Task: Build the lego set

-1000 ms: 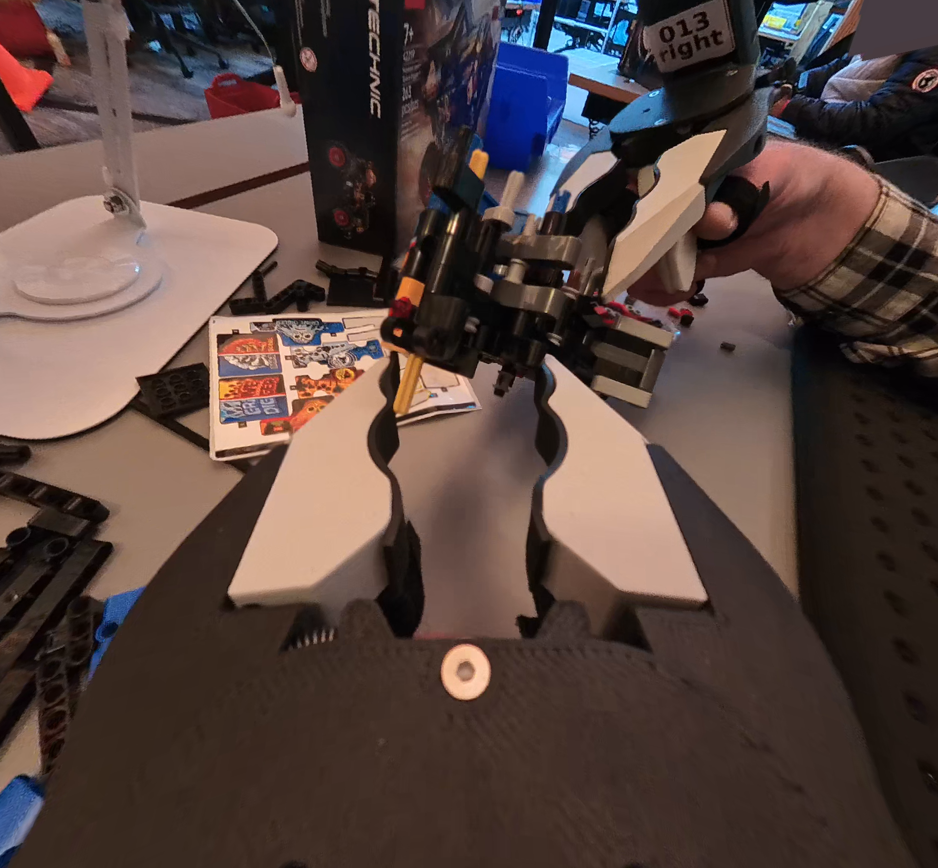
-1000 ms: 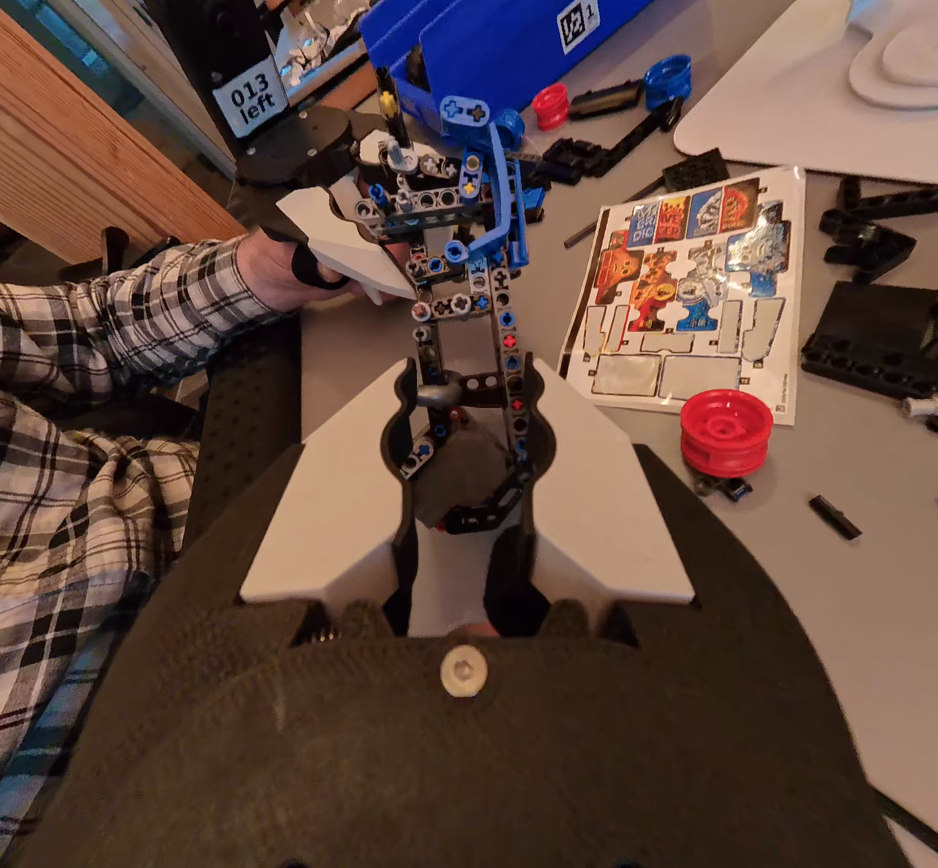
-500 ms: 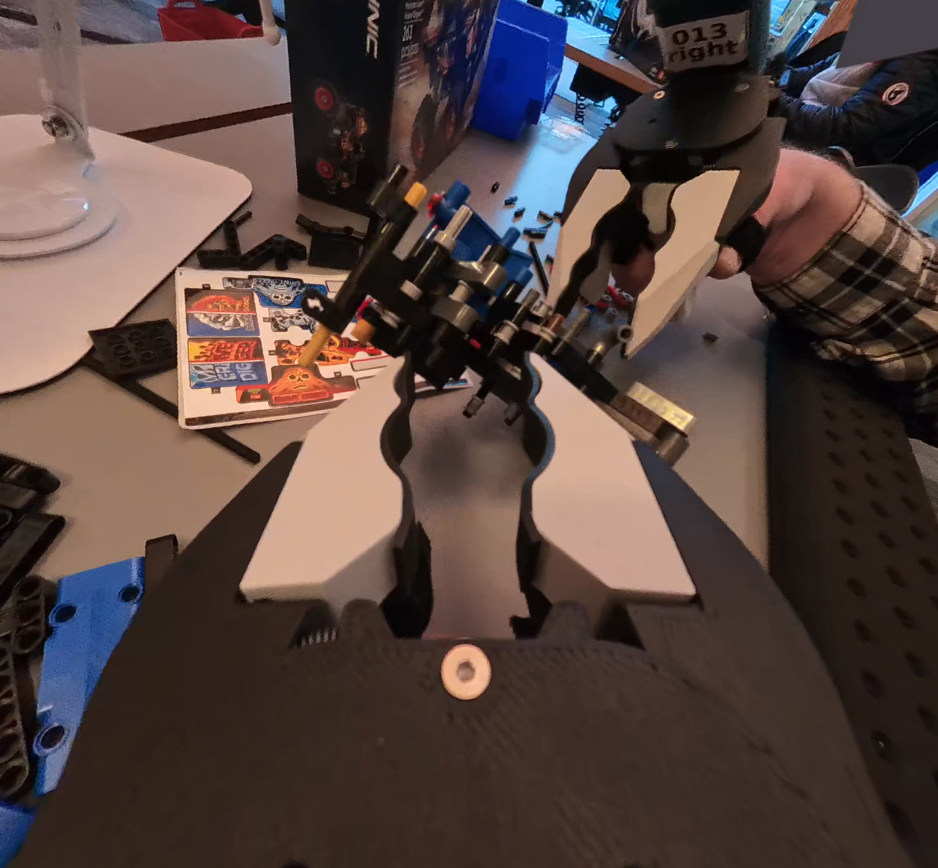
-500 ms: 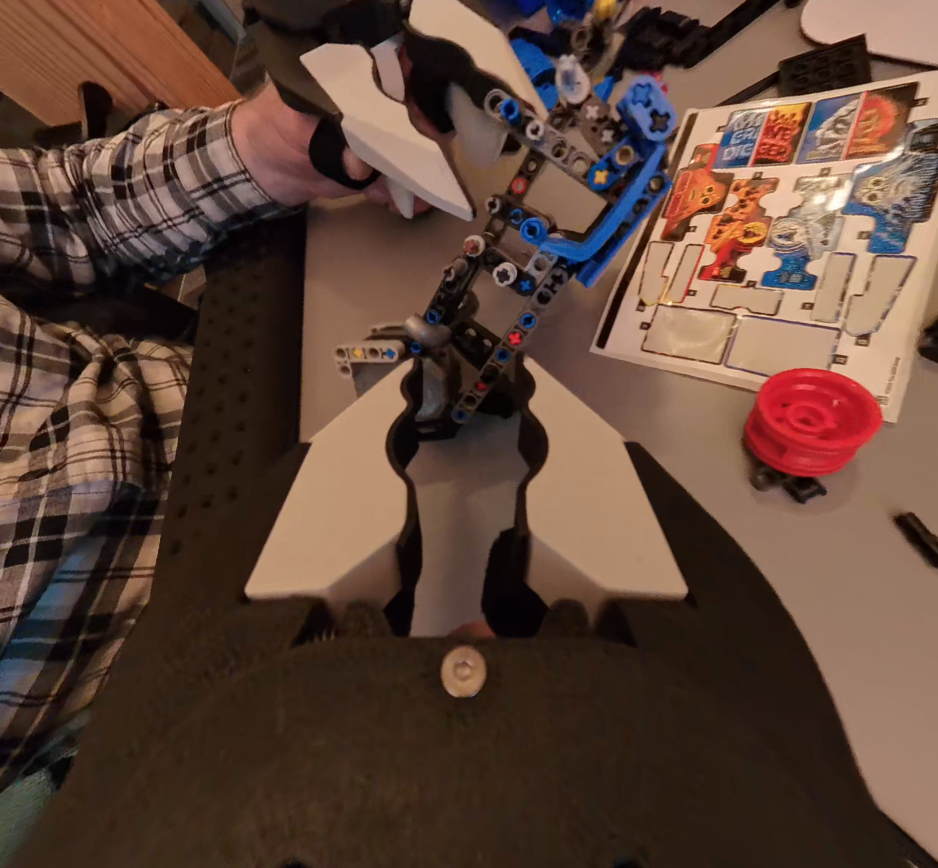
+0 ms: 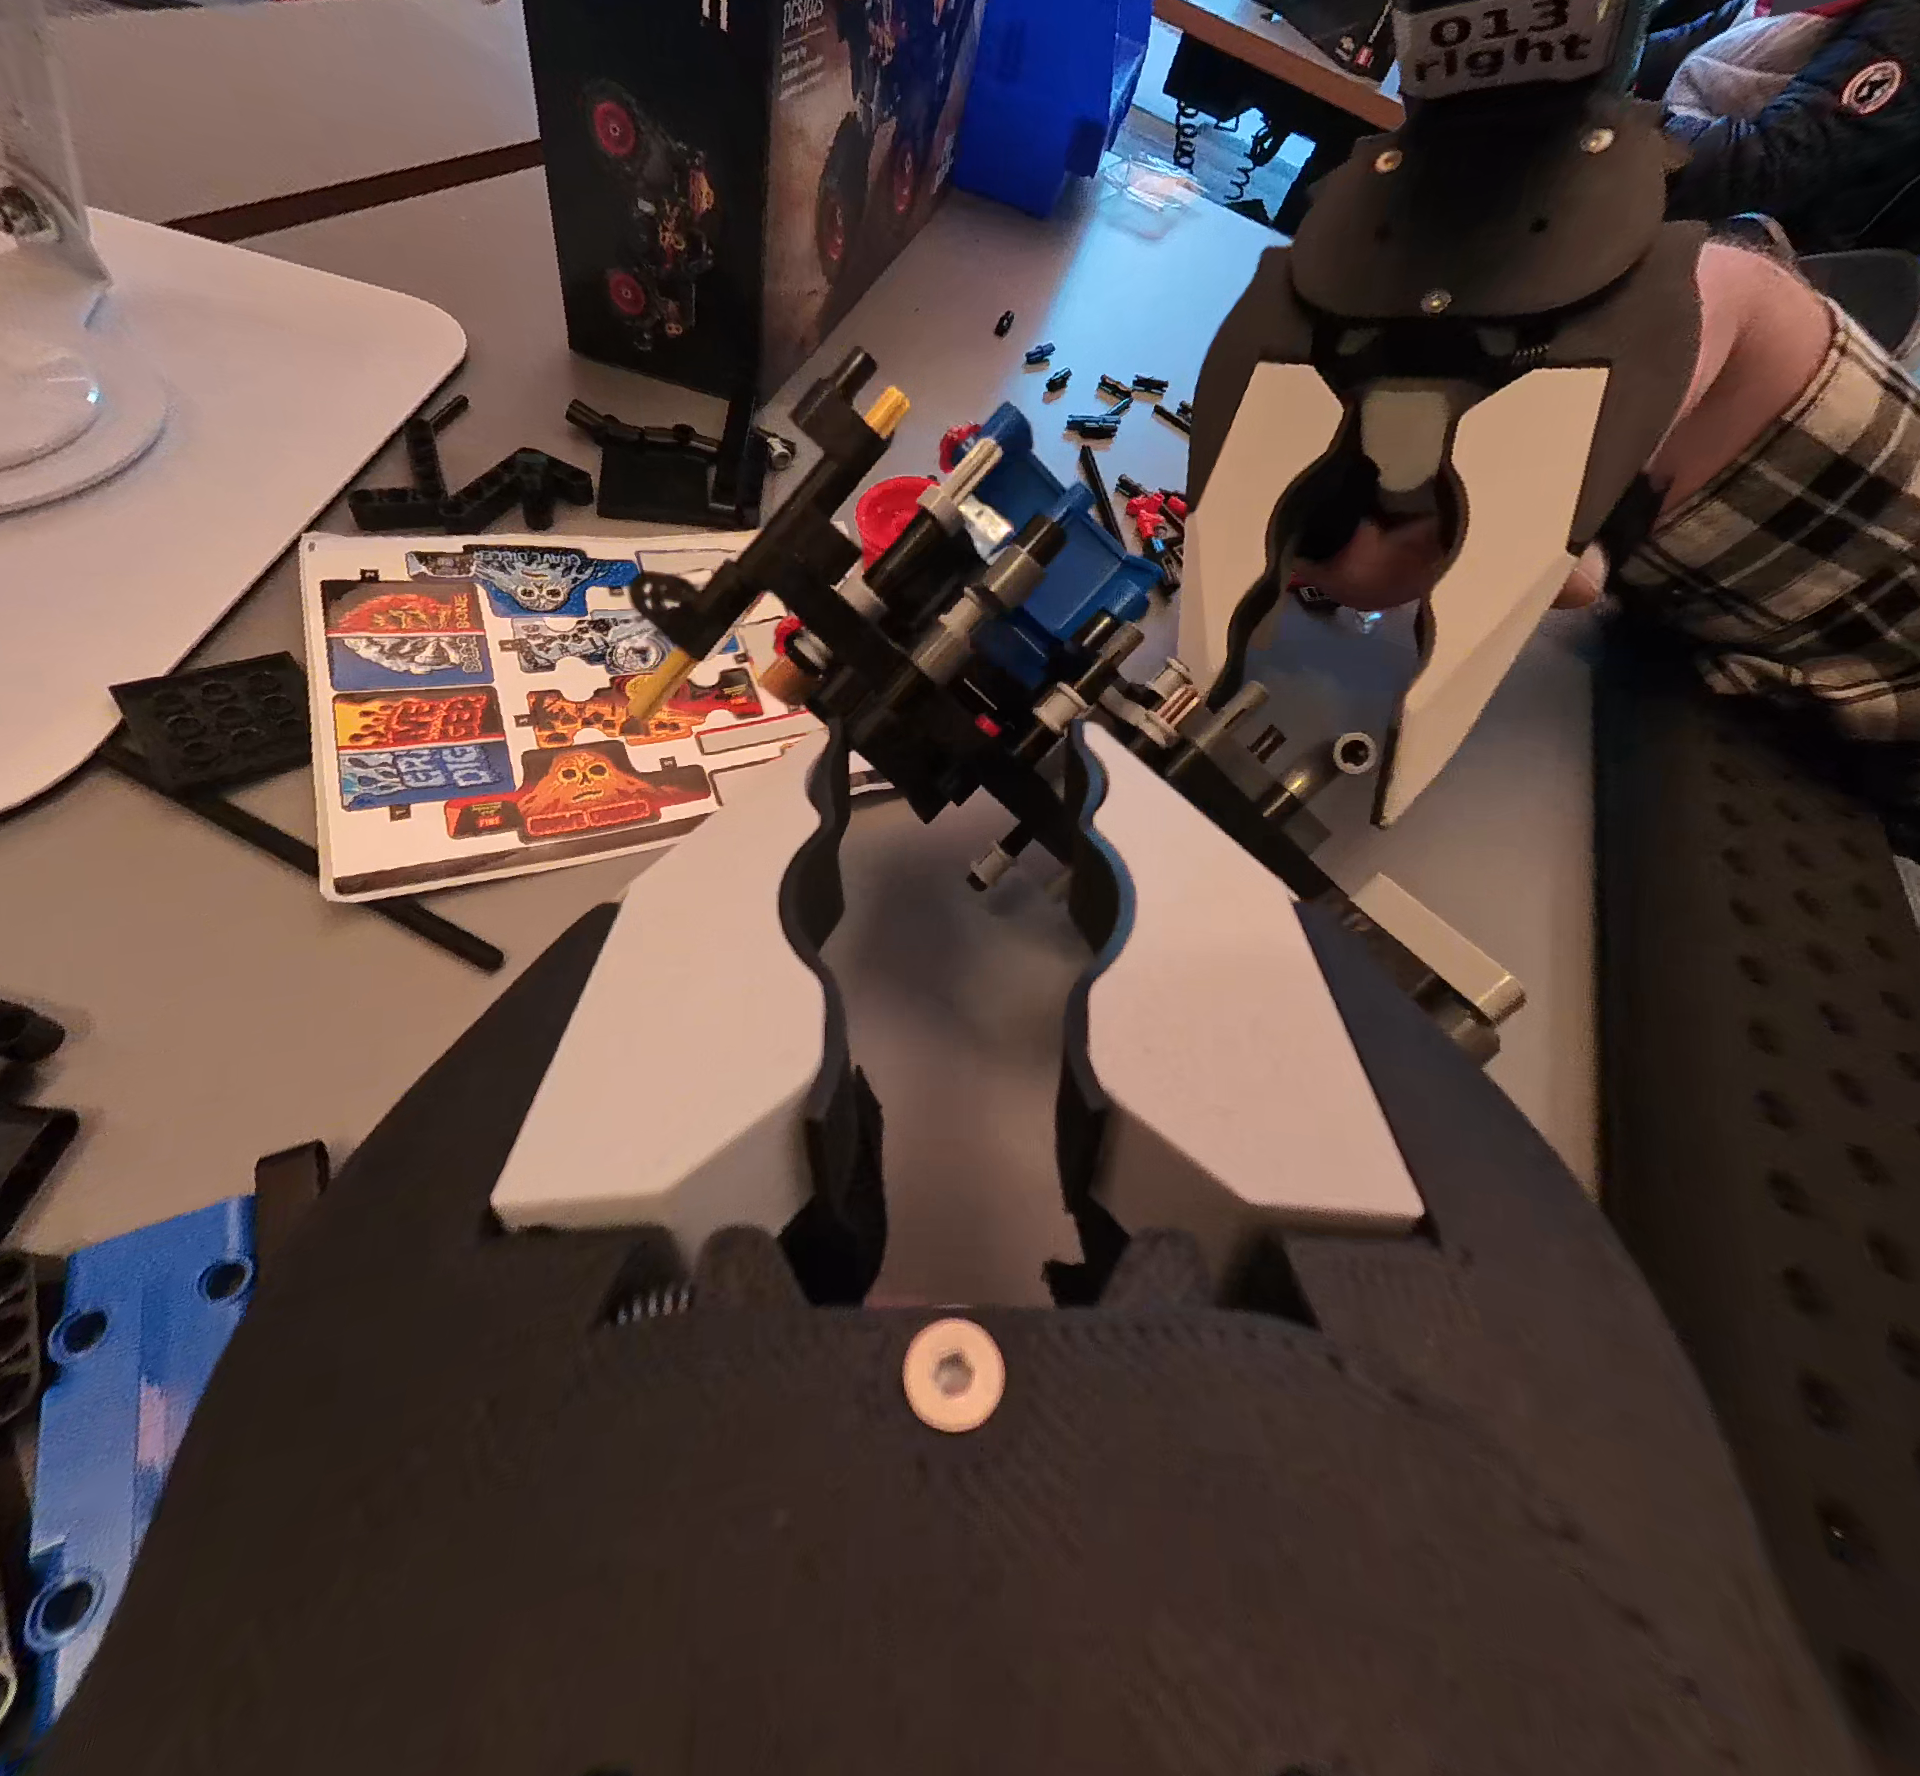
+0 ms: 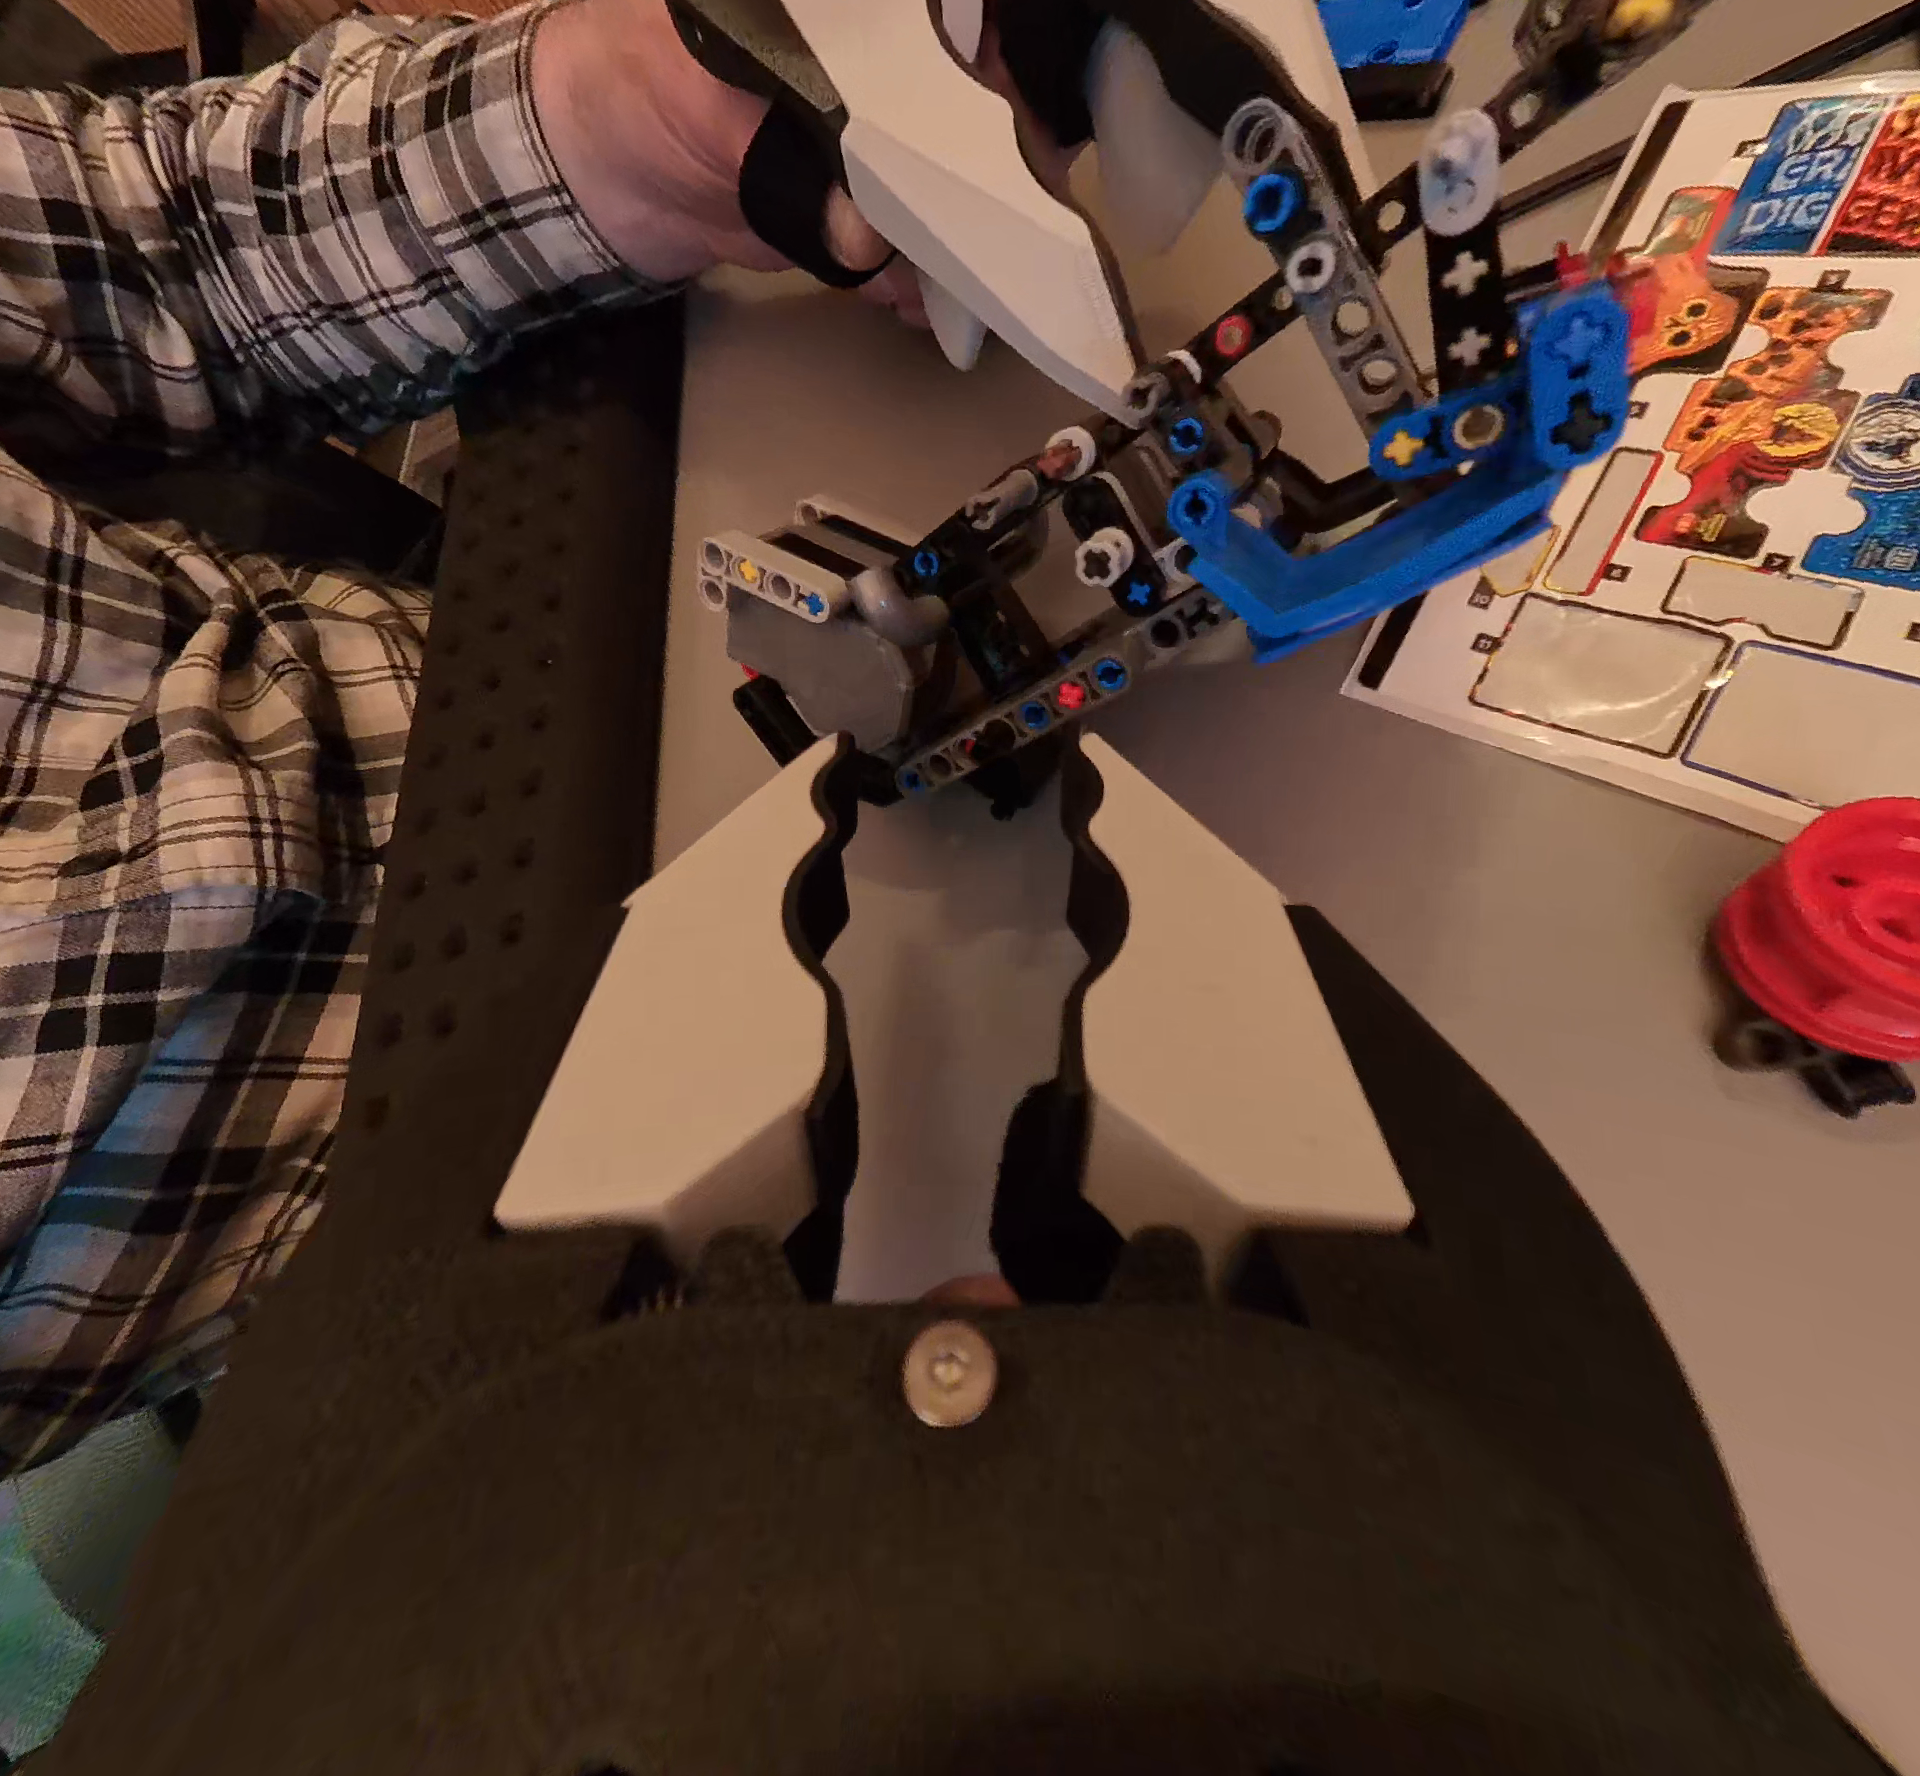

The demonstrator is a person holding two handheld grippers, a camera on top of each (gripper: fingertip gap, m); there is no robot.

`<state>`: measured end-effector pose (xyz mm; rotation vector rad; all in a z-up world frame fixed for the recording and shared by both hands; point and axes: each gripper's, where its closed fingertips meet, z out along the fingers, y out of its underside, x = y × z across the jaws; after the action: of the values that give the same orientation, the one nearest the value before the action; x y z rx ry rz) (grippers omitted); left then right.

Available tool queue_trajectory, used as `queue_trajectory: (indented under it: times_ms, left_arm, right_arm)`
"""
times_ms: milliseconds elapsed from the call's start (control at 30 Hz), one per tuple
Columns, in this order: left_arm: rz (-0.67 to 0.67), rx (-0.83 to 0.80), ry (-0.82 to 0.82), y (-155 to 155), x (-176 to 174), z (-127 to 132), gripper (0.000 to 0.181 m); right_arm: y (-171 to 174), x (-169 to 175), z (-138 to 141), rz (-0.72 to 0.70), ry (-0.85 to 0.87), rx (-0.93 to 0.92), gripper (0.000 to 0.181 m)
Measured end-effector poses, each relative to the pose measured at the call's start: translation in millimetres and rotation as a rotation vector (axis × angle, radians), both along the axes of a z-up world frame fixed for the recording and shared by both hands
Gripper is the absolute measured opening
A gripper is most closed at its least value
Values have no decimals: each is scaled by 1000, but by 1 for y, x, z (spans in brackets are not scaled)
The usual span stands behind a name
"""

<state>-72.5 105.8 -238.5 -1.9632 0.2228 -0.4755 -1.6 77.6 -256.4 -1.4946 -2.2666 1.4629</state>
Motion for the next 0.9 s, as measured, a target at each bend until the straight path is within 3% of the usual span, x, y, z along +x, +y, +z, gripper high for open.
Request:
queue_trajectory:
  times_ms: [600,900]
  left_arm:
    - [-59,-55,105,14,19,-10,37]
    - [-83,-68,146,13,21,-13,37]
  right_arm:
    - [12,20,-21,51,-79,170,44]
    - [30,19,-13,-8,-41,175,43]
